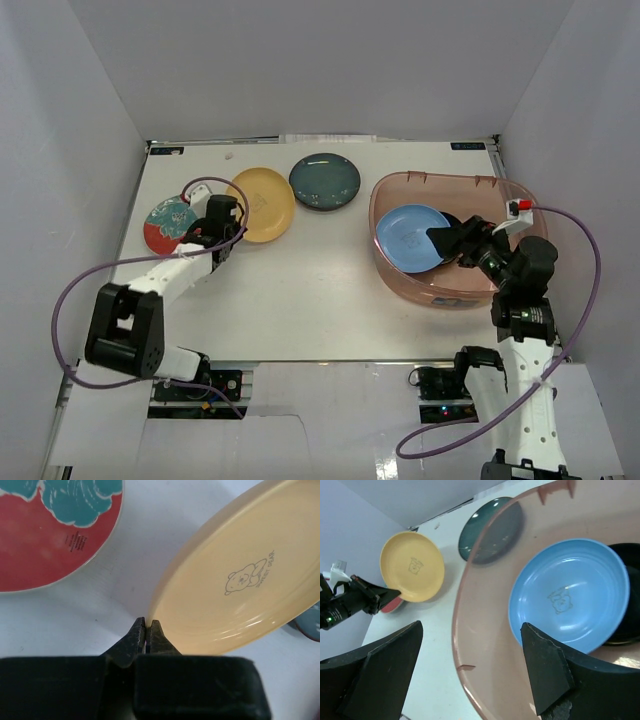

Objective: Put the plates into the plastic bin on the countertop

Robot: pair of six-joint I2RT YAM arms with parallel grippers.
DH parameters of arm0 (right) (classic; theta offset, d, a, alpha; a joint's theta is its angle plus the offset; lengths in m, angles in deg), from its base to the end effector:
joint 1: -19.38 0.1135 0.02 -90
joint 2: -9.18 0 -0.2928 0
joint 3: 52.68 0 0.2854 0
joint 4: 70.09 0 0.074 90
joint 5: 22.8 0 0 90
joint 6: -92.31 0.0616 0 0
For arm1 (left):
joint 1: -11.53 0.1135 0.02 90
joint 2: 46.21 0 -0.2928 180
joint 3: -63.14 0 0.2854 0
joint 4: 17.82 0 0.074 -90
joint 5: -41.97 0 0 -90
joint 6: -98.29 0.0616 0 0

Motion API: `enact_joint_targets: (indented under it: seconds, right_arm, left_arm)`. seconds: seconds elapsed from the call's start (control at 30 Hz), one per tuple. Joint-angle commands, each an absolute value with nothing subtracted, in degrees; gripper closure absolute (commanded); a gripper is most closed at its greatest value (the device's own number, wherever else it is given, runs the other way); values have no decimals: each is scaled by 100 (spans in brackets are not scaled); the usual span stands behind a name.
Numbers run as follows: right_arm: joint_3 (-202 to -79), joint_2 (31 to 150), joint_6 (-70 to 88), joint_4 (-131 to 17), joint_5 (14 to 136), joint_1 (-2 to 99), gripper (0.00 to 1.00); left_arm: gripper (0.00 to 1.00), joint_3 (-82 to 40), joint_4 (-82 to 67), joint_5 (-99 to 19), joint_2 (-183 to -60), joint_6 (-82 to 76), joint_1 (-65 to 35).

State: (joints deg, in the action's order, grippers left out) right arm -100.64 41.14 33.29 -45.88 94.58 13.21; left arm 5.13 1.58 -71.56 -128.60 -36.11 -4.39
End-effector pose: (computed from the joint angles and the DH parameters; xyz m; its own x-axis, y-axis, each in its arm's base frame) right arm 0.1753 0.0095 0.3288 -0.3055 0.4928 -0.8148 -0.2331 0.7909 0.5658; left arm 0.3293 -0.0683 0.1956 -0.4574 -0.5366 -0.7091 -0.4839 0.8192 -0.3078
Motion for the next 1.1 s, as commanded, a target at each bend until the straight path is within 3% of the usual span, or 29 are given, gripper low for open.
enact_joint_targets:
  seconds: [0.0, 0.2, 0.27, 0.4, 0.7, 0.87, 0.9, 0.97, 1.0, 1.03, 1.07]
  right_arm:
    - [-10383, 4249, 3193, -4495, 9981, 1533, 15]
    - [-10621, 4766, 2947, -4679, 9700, 2877, 9]
    - [-10734, 5151, 2806, -4846, 9482, 3545, 3]
    - [-11165, 5856, 2648, -4987, 9024, 4502, 7]
    - [-11754, 6481, 2771, -5471, 8681, 4804, 9]
    - [-12044, 6745, 2665, -5348, 8199, 4821, 1]
    - [-12053, 6754, 2639, -5356, 8110, 4821, 4]
    - [-12097, 6780, 2630, -5348, 7647, 4821, 38]
    - [-12097, 6771, 2630, -5356, 7478, 4821, 59]
    - [-12106, 6754, 2674, -5357, 7233, 4821, 90]
    - [-12158, 6745, 2683, -5235, 6743, 4812, 92]
  left_arm:
    - [100, 547, 126, -7055, -11655, -3355, -438]
    - [100, 794, -217, -5178, -10091, -3266, -561]
    - [100, 732, -174, -4674, -9974, -3302, -613]
    - [100, 522, -165, -3646, -9868, -3399, -736]
    - [100, -138, 160, -3687, -10369, -3038, -1562]
    - [100, -524, 275, -3889, -10843, -2854, -2300]
    - [100, -542, 292, -3889, -10966, -2853, -2345]
    - [100, -577, 275, -3819, -11046, -2862, -2441]
    - [100, -612, 275, -3784, -11116, -2862, -2468]
    - [93, -630, 275, -3766, -11134, -2845, -2486]
    - [82, -639, 275, -3766, -11160, -2845, -2486]
